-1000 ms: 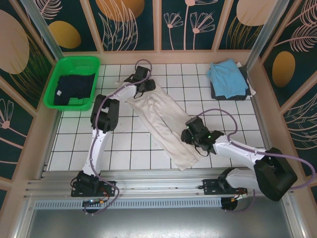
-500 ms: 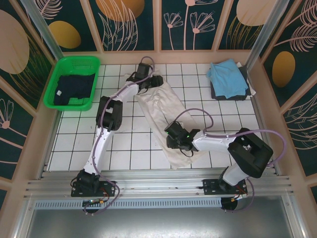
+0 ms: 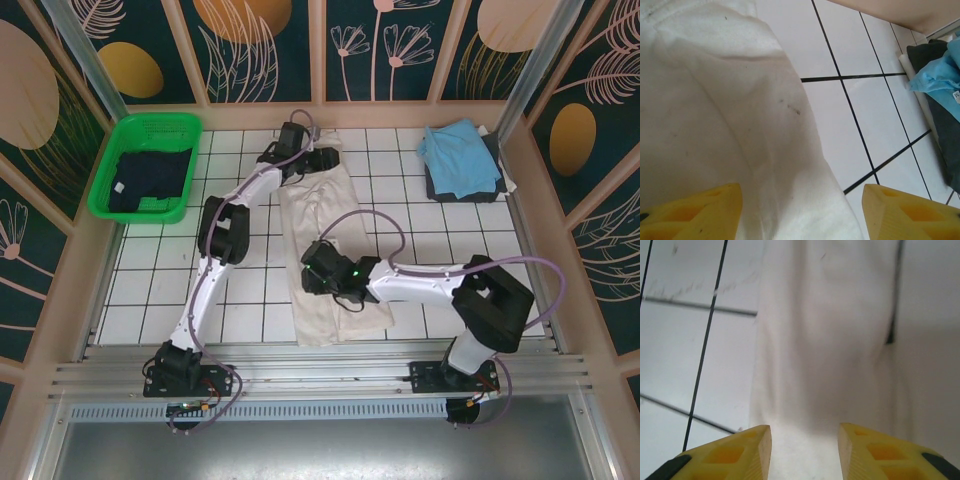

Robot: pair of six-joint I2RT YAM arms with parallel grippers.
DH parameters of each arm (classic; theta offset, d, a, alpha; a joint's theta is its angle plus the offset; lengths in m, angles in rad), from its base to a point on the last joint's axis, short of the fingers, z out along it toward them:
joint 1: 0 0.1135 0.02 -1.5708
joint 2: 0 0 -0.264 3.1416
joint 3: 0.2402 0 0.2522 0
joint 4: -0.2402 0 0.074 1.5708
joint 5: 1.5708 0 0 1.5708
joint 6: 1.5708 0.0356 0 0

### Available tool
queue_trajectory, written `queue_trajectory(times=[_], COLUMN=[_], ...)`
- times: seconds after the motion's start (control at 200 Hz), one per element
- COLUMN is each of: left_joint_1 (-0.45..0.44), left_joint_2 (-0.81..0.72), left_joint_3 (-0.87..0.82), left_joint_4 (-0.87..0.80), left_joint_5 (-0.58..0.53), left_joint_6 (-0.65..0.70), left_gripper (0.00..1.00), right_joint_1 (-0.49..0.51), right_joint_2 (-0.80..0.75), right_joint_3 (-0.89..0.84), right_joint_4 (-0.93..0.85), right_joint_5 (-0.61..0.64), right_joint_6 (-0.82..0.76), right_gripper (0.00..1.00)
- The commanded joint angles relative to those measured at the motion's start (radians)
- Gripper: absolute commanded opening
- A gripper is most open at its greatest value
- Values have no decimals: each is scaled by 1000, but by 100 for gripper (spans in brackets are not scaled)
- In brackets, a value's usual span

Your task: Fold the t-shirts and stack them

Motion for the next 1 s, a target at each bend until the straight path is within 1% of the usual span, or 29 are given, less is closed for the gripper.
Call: queue_trajectory(times=[0.0,0.07,0.17,0.215,0.255,0.29,0.38,0.425,0.5,0.606,0.661,0.731,0.781,0.821,0.861,0.911,0.996], left_joint_1=[0,0,3,7,13,15,16,16,16,16,15,-1,-37,-80,-123,-158,-207], left_joint_2=[-140,-164,-212,-247,-288,-336,-484,-566,-691,-863,-967,-1134,-1261,-1355,-1436,-1518,-1626], left_joint_3=[2,-4,-48,-79,-113,-159,-301,-381,-513,-734,-881,-1092,-1233,-1333,-1421,-1541,-1739], left_joint_4=[-15,-37,-65,-83,-91,-90,-79,-71,-66,-69,-57,-53,-58,-95,-130,-178,-225], left_joint_5=[-49,-92,-149,-194,-209,-222,-303,-338,-384,-425,-421,-458,-513,-589,-619,-625,-570], left_joint_6=[52,51,42,33,34,38,47,52,46,8,-24,-98,-134,-176,-211,-278,-391], left_gripper=[67,66,62,61,61,61,63,65,67,67,66,64,64,64,64,63,59], right_joint_1=[-22,-10,38,59,75,86,110,113,112,102,101,96,91,87,77,58,29], right_joint_2=[-12,46,143,176,200,217,242,244,227,136,55,-63,-139,-201,-257,-316,-408], right_joint_3=[-63,-73,-35,-23,-12,1,55,85,125,134,98,33,-22,-75,-128,-186,-275], right_joint_4=[-38,15,22,43,76,101,126,114,73,-18,-32,-49,-96,-136,-172,-205,-253], right_joint_5=[103,43,35,22,-3,-24,-48,-45,-25,37,56,68,97,113,111,90,15], right_joint_6=[14,24,66,77,80,81,69,55,29,1,-13,-16,14,47,78,110,150], right_gripper=[40,39,39,39,39,39,39,39,43,48,52,59,67,69,71,71,71])
